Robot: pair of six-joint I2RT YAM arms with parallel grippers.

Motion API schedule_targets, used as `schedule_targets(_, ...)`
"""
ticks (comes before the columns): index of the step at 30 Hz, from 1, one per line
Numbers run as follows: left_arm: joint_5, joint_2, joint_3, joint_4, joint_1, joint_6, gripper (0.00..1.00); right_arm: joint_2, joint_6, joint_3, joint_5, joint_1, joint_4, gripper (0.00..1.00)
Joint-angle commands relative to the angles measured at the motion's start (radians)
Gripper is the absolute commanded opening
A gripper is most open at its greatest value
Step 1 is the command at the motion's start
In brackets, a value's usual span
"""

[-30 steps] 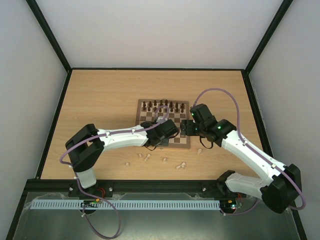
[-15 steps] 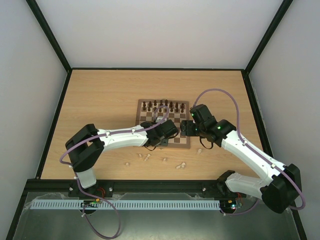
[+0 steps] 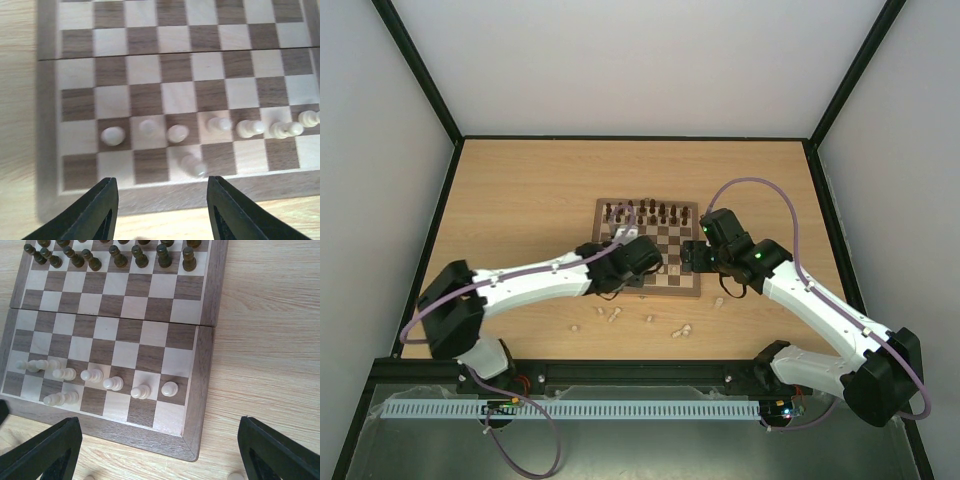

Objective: Set up the chess pieces on the board
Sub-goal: Place the chess piece on the chessboard, then pick up the chess piece at the center of the board.

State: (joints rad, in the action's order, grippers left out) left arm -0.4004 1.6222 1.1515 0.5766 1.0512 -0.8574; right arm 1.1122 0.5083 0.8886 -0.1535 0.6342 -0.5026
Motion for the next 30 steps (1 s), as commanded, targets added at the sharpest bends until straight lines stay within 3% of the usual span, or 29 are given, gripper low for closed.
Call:
schedule_targets(1, -0.062, -0.137, -0.125, 0.081, -0.038, -0.063, 0.54, -0.016, -0.007, -0.008, 0.012, -0.005, -0.023, 0.86)
schedule_targets(5, -0.060, -0.248, -0.261, 0.080, -0.117, -0.081, 0.62, -0.012, -0.010, -0.008, 0.020, -0.004, -0.017, 0.86)
schedule_targets(9, -0.043, -0.334, -0.365, 0.054, -0.206, -0.072, 0.73, -0.008, -0.011, -0.007, 0.029, -0.005, -0.014, 1.00)
schedule_targets(13, -0.036, -0.373, -0.422, 0.033, -0.272, -0.069, 0.99, -0.009, -0.014, -0.008, 0.036, -0.005, -0.011, 0.99)
schedule_targets(27, 0.021, -0.313, -0.495, -0.061, -0.336, -0.050, 0.99, -0.012, -0.016, -0.014, 0.048, -0.005, -0.013, 0.99)
schedule_targets(30, 0.034, -0.318, -0.512, -0.075, -0.336, -0.052, 0.93, -0.011, -0.014, -0.014, 0.047, -0.005, -0.011, 0.99)
